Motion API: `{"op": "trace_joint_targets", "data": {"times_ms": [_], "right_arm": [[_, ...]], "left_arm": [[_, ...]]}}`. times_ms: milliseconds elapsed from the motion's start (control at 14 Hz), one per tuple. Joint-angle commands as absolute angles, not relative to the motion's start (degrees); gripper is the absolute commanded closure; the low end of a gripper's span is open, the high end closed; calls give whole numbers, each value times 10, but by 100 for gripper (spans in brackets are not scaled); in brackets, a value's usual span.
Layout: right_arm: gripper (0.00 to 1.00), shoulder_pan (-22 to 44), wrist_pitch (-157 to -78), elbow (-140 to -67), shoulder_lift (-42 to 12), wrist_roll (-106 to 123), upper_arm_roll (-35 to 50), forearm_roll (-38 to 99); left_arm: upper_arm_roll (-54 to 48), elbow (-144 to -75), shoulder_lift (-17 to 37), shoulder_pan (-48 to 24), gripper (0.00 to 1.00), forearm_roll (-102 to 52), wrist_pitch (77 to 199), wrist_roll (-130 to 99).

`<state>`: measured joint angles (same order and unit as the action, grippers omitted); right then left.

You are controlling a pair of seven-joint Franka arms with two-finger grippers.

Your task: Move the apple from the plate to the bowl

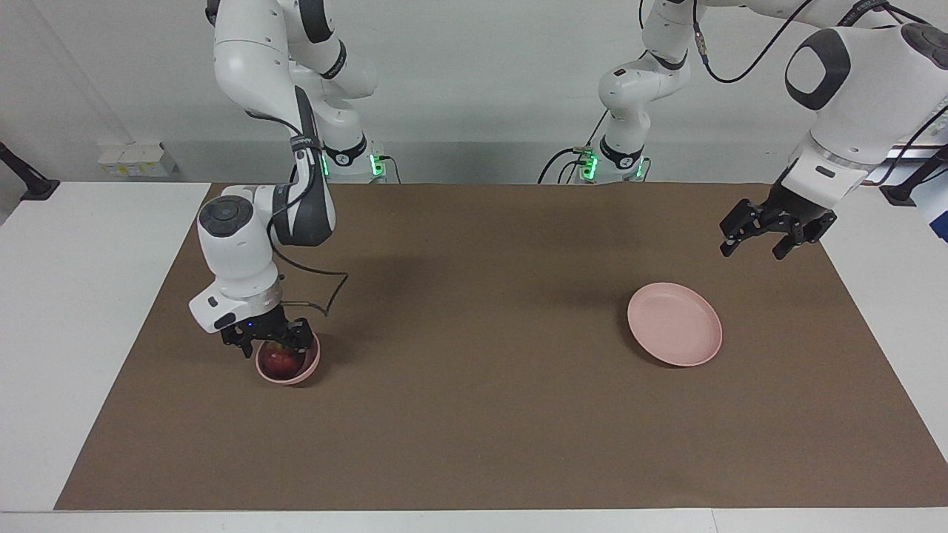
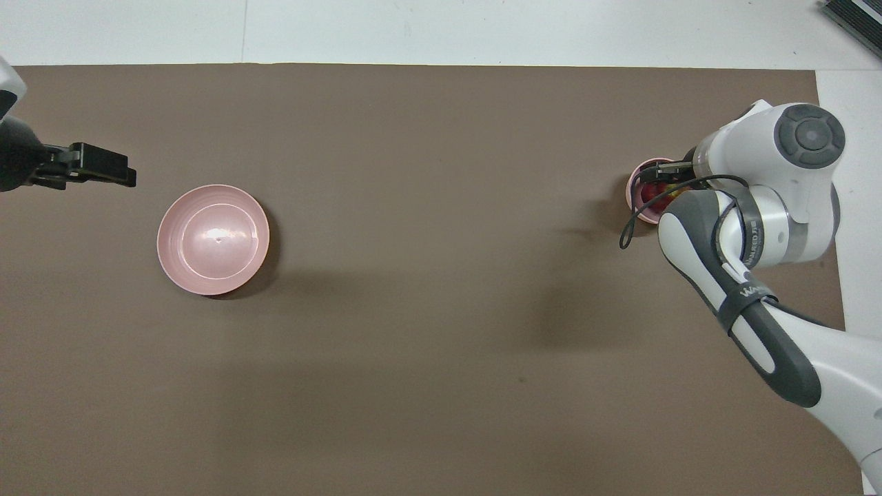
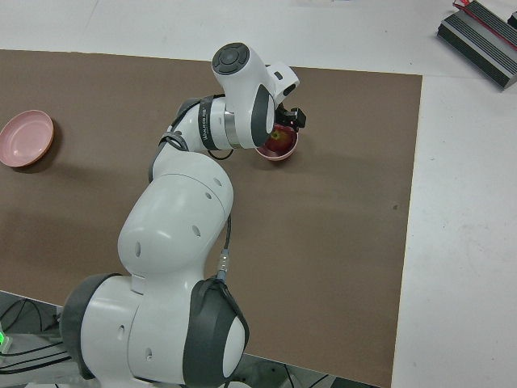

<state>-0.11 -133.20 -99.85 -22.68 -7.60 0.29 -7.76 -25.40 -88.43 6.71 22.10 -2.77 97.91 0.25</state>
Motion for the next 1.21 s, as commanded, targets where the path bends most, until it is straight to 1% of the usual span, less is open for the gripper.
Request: {"op": "trace_joint_targets", "data": {"times_ms": [0, 286, 500, 571, 714, 1000, 1143], "right_arm": [[0, -1, -1288, -982, -195, -113, 10, -60], [0, 7, -1200, -957, -122, -168, 12, -24], [0, 7, -1098, -899, -87, -178, 12, -11], [0, 6, -1070, -887, -74, -178, 12, -5], [0, 6, -1033, -882, -39, -178, 12, -3], [0, 4, -952, -880, 17, -171, 10, 2], [0, -1, -925, -882, 53, -169, 4, 36]], "left_arm": [[-251, -881, 40, 221, 0, -18, 940, -6], [-242, -869, 23, 221, 0, -18, 911, -6], [-242, -871, 11, 216, 0, -17, 893, -6], [-218, -871, 11, 203, 0, -18, 887, -6], [-143, -872, 7, 133, 0, -18, 883, -4], [-40, -873, 3, 22, 0, -18, 870, -4], [9, -873, 0, -31, 0, -18, 866, -3]]}}
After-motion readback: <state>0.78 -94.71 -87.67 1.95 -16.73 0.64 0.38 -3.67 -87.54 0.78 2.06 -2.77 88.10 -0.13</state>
